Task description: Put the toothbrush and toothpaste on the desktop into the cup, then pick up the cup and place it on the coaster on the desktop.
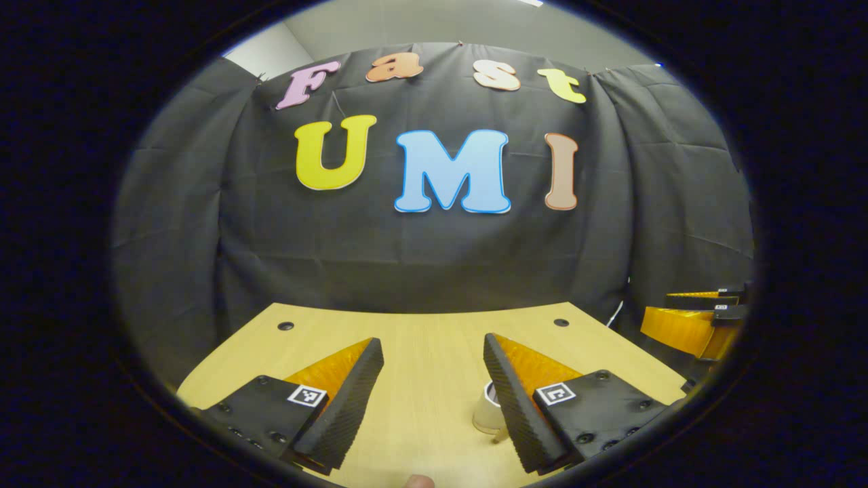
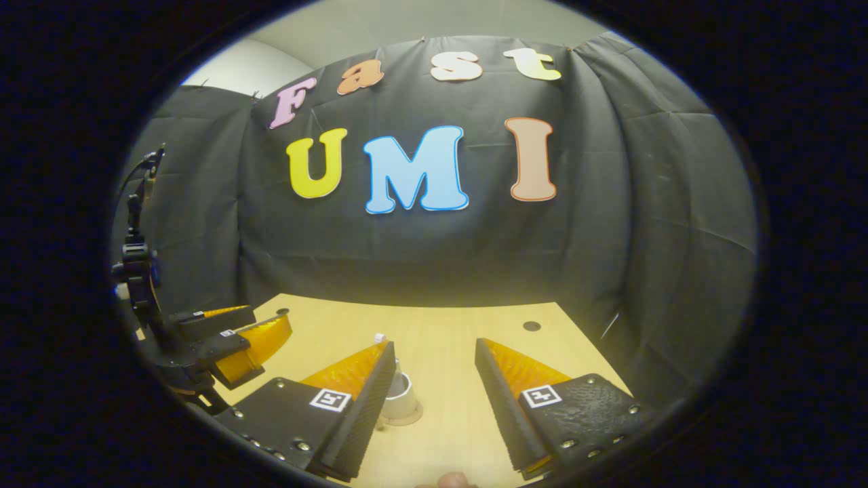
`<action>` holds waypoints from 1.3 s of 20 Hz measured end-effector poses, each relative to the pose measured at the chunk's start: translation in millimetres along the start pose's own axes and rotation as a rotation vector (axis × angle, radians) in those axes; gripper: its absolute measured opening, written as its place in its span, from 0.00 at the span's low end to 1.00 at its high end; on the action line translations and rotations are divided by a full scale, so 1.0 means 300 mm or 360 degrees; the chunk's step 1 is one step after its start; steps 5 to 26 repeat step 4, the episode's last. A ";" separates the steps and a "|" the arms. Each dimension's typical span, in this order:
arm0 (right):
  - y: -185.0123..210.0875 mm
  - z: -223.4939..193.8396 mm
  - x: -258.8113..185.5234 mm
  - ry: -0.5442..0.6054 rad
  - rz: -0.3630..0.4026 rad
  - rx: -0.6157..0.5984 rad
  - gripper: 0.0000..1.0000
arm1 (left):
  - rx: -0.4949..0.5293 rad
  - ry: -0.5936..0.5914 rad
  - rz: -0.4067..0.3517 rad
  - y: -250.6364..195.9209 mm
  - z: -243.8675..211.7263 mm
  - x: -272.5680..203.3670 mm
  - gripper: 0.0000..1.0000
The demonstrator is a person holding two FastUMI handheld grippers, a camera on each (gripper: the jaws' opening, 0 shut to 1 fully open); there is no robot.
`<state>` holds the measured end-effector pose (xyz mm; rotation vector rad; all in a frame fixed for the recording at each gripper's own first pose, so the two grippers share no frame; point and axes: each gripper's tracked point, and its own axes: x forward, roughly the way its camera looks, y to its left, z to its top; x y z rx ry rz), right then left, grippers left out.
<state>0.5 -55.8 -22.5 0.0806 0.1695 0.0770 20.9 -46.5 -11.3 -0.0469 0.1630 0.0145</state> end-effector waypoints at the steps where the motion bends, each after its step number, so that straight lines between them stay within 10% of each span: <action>1: 0.003 0.008 0.000 -0.0005 -0.0022 -0.0003 0.77 | 0.0004 -0.0019 -0.0002 0.011 0.011 -0.002 0.94; 26: 0.019 0.032 -0.024 -0.0028 -0.0053 -0.0046 0.77 | 0.0006 -0.0069 -0.0015 0.032 0.046 -0.009 0.94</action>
